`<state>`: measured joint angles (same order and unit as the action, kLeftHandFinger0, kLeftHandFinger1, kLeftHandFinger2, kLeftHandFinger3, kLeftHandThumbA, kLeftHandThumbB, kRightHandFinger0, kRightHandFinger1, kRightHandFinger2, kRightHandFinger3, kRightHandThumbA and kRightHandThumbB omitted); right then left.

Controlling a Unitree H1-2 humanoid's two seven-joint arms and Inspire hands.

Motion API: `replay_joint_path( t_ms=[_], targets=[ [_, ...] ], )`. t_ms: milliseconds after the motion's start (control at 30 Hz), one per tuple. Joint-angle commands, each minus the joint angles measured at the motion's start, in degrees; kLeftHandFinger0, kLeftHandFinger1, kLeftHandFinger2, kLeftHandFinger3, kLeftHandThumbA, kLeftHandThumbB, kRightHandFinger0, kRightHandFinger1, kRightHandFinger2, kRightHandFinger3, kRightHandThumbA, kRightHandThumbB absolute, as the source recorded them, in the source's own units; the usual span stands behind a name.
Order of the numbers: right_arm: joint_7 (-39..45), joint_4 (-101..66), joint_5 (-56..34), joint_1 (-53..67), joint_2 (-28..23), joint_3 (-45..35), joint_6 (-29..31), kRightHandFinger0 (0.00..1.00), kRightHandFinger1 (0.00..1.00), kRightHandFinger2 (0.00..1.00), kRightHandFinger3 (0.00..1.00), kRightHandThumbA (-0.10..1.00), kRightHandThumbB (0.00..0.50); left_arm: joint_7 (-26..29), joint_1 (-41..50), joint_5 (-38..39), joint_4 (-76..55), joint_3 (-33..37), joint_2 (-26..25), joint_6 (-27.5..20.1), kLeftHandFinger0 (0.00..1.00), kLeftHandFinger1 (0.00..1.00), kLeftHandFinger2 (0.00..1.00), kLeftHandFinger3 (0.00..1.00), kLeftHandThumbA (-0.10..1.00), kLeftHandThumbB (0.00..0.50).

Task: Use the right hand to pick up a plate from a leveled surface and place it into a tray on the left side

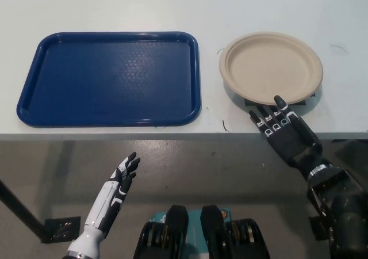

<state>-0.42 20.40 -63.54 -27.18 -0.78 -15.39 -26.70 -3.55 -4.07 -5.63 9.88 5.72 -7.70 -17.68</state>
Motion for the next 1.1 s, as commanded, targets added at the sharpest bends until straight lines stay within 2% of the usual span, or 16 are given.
replay_joint_path(
  t_ms=[0, 667, 700, 733, 767, 800, 833, 867, 900, 933, 967, 1000, 1033, 1067],
  targets=[
    [2.79, 0.54, 1.41, -3.31, -0.01, -0.7, -0.22, 1.0, 1.0, 1.0, 1.0, 1.0, 0.349, -0.38, -0.94, 0.01, -0.74, -0.44, -0.78, -2.57, 1.0, 1.0, 1.0, 1.0, 1.0, 0.127],
    [4.07, 5.22, 5.14, -6.22, -0.16, -2.25, 0.36, 1.0, 1.0, 1.0, 1.0, 1.0, 0.363, -0.32, -0.84, -0.21, -0.97, -0.43, -0.79, -2.3, 1.0, 1.0, 1.0, 1.0, 1.0, 0.137],
    [4.02, 5.95, 5.46, -6.7, -0.31, -2.3, 0.35, 1.0, 1.0, 1.0, 1.0, 1.0, 0.36, -0.43, -0.92, 0.0, -1.0, -0.48, -0.82, -2.01, 1.0, 1.0, 1.0, 1.0, 1.0, 0.143],
    [3.0, 6.61, 6.19, -7.3, -0.51, -2.23, 0.2, 1.0, 1.0, 1.0, 1.0, 1.0, 0.329, -0.42, -1.1, -0.03, -0.92, -0.53, -0.89, -1.92, 1.0, 1.0, 1.0, 1.0, 1.0, 0.144],
    [1.68, 6.84, 6.91, -7.58, -0.69, -2.15, -0.06, 1.0, 1.0, 1.0, 1.0, 1.0, 0.333, -0.37, -1.11, -0.21, -0.91, -0.51, -0.92, -1.94, 1.0, 1.0, 1.0, 1.0, 1.0, 0.145],
    [-4.24, 7.67, 7.63, -8.61, -0.84, -2.2, -0.21, 1.0, 1.0, 1.0, 1.0, 1.0, 0.289, -0.29, -1.11, -0.25, -0.91, -0.52, -0.86, -1.89, 1.0, 1.0, 1.0, 1.0, 1.0, 0.146],
    [-9.71, 8.54, 9.49, -9.83, -0.95, -2.1, -0.22, 0.53, 0.6, 0.72, 0.86, 0.86, 0.247, -0.25, -1.11, -0.31, -0.96, -0.52, -0.84, -1.88, 1.0, 1.0, 1.0, 1.0, 1.0, 0.146],
    [-16.41, 9.91, 12.63, -11.77, -0.45, -3.55, -0.16, 0.11, 0.13, 0.31, 0.53, 0.39, 0.192, -0.35, -1.02, -0.05, -1.25, -0.53, -0.77, -1.62, 1.0, 1.0, 1.0, 1.0, 1.0, 0.145],
    [-17.88, 10.82, 13.57, -12.7, -0.22, -4.3, 0.5, 0.0, 0.01, 0.27, 0.47, -0.05, 0.118, -0.23, -0.99, -0.31, -1.3, -0.52, -0.79, -1.74, 1.0, 1.0, 1.0, 1.0, 1.0, 0.135],
    [-17.2, 11.07, 14.08, -12.73, -0.28, -4.1, 1.18, 0.0, 0.0, 0.29, 0.61, -0.09, 0.071, -0.16, -0.88, -0.49, -1.19, -0.44, -0.77, -1.97, 1.0, 1.0, 1.0, 1.0, 1.0, 0.128],
    [-17.55, 10.45, 14.68, -12.64, 0.08, -4.05, 1.49, 0.0, 0.05, 0.41, 1.0, -0.1, 0.057, -0.32, -0.9, -0.14, -0.98, -0.45, -0.74, -2.12, 1.0, 1.0, 1.0, 1.0, 1.0, 0.127],
    [-17.83, 9.86, 15.52, -12.52, 0.55, -3.98, 2.22, 0.0, 0.05, 0.53, 1.0, -0.1, 0.026, -0.39, -0.92, -0.06, -0.99, -0.45, -0.77, -2.1, 1.0, 1.0, 1.0, 1.0, 1.0, 0.129],
    [-17.99, 9.03, 15.91, -12.24, 0.9, -3.98, 2.46, 0.0, 0.06, 0.57, 1.0, -0.1, 0.023, -0.28, -0.94, -0.24, -0.98, -0.46, -0.77, -2.06, 1.0, 1.0, 1.0, 1.0, 1.0, 0.139],
    [-18.44, 8.33, 16.21, -12.05, 1.27, -4.17, 2.52, 0.0, 0.08, 0.66, 1.0, -0.1, 0.016, -0.23, -0.96, -0.36, -0.97, -0.45, -0.79, -2.11, 1.0, 1.0, 1.0, 1.0, 1.0, 0.141]
  ],
)
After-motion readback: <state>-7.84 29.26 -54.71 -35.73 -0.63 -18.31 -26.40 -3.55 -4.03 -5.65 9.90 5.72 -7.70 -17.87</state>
